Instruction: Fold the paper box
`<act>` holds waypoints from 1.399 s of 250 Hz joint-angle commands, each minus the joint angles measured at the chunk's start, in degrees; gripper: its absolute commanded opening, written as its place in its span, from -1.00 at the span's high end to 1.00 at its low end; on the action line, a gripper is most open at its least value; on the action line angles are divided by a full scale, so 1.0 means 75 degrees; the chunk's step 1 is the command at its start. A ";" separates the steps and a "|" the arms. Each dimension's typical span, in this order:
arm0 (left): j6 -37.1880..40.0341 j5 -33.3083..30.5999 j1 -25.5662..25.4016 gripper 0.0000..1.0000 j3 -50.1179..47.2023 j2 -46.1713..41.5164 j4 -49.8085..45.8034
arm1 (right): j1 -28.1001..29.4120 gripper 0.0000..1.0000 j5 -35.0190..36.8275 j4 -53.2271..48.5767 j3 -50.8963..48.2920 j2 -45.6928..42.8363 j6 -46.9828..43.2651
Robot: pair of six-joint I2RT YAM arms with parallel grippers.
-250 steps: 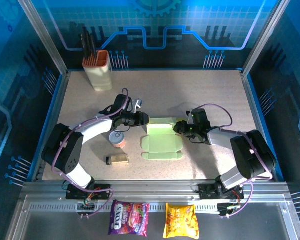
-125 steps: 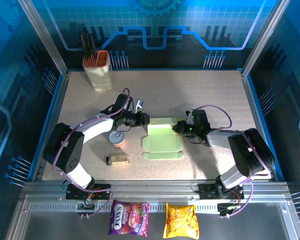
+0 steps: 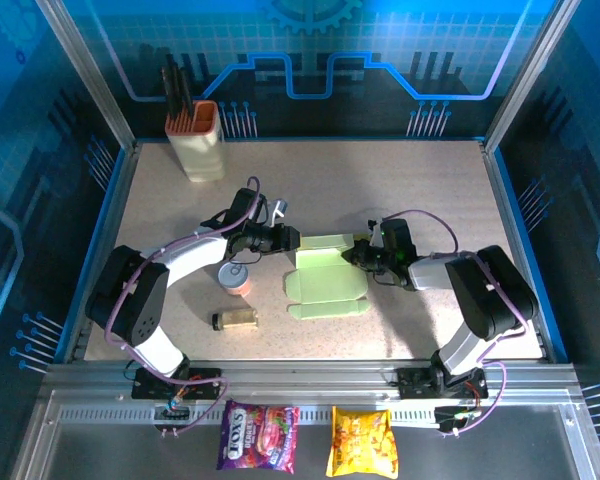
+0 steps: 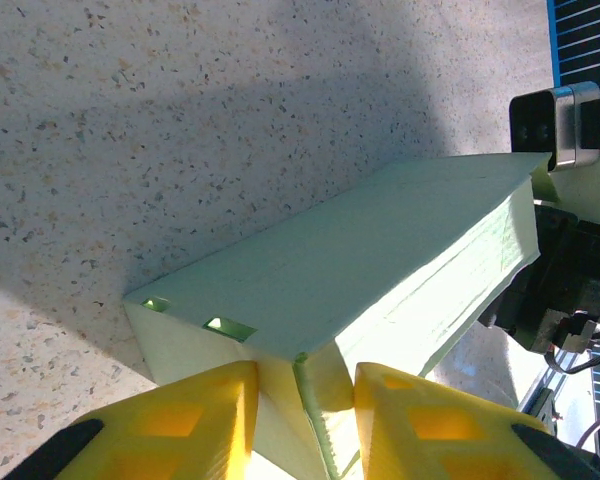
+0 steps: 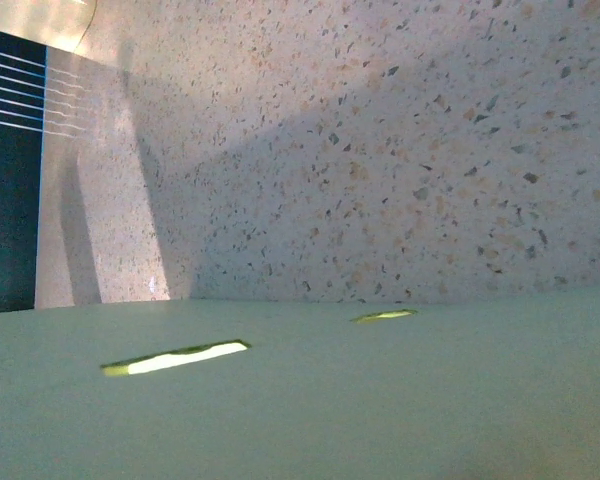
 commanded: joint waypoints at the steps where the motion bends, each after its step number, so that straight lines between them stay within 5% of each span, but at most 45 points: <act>1: 0.0043 0.0012 -0.0134 0.35 0.0065 0.0160 -0.0365 | 0.0157 0.45 0.0059 -0.1030 -0.0086 -0.0150 -0.0140; 157: 0.0136 -0.0200 -0.0127 0.33 0.0122 0.0065 -0.0564 | -0.0873 0.11 0.1535 -0.5687 0.0867 -0.3444 -0.3180; 250: 0.0146 -0.0248 -0.0121 0.31 0.0111 -0.0008 -0.0599 | -0.1106 -0.15 0.1969 -0.5771 0.1507 -0.2410 -0.4679; 299: 0.0195 -0.0253 -0.0121 0.31 0.0130 -0.0055 -0.0681 | -0.1013 0.14 0.0973 -0.5343 0.1511 -0.2112 -0.4922; 350: 0.0189 -0.0221 -0.0121 0.31 0.0133 -0.0066 -0.0670 | -0.0563 0.62 0.1322 -0.5541 0.1401 -0.2573 -0.4669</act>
